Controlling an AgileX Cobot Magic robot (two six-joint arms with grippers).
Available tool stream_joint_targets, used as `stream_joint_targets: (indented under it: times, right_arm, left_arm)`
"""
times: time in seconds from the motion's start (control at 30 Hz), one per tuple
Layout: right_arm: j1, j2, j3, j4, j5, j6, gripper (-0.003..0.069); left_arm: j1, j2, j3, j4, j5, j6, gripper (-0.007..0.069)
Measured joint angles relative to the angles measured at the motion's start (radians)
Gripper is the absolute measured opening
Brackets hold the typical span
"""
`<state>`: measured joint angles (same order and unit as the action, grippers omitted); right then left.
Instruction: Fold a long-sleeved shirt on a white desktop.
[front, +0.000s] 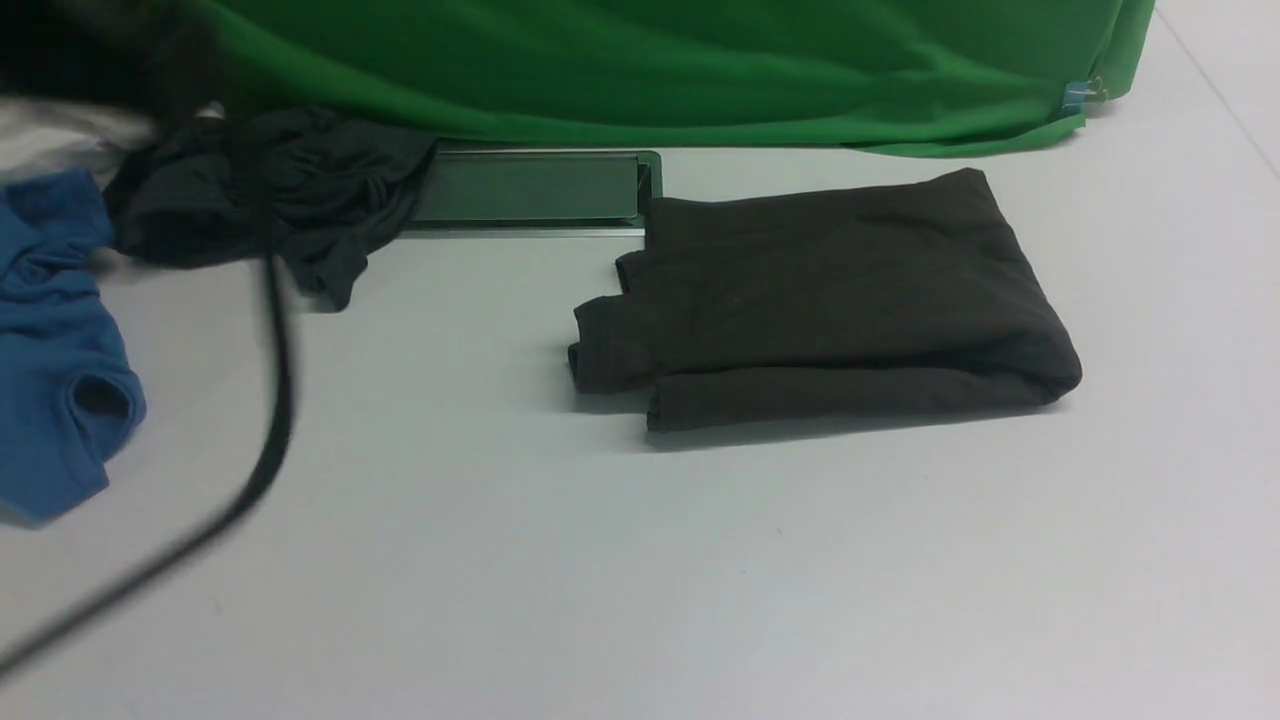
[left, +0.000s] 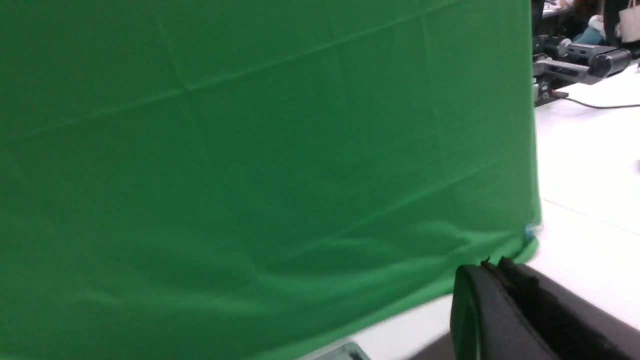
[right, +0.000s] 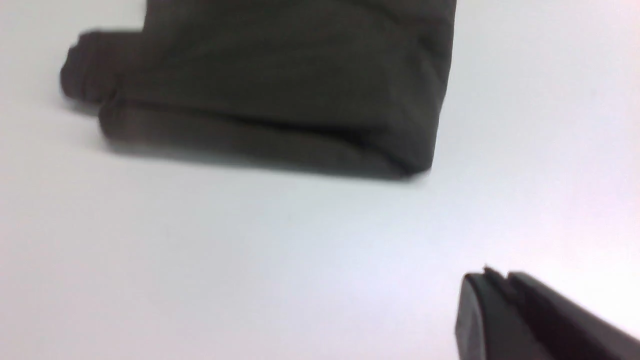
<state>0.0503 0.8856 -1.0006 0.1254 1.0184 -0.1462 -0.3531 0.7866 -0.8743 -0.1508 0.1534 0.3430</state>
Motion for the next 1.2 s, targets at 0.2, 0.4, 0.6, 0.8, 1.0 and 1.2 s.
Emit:
stream_joint_targets:
  times: [0.2,0.4,0.6,0.8,1.0,1.2]
  right_arm:
    - [0.0,-0.324,0.213,0.0,-0.007,0.029,0.0053]
    - [0.001,-0.568,0.329,-0.001,-0.011,0.106,0.0062]
    - [0.001,-0.682,0.461,-0.041,-0.298,0.22,0.0062]
    - [0.001,-0.688,0.602,-0.056,-0.578,0.259,0.0092]
    - [0.001,-0.688,0.708,-0.057,-0.583,0.268,0.0169]
    - [0.001,-0.688,0.762,-0.057,-0.593,0.268,0.0209]
  left_arm:
    - [0.0,-0.31,0.37,-0.011,0.008,-0.02,0.0017]
    - [0.0,-0.576,0.603,0.002,-0.007,-0.035,0.0017]
    - [0.0,-0.678,0.735,0.023,-0.026,-0.035,0.0017]
    - [0.0,-0.68,0.815,0.023,-0.03,-0.036,0.0017]
    - [0.0,-0.68,0.878,0.023,-0.027,-0.036,0.0017]
    - [0.0,-0.68,0.88,0.023,0.009,-0.036,0.0017]
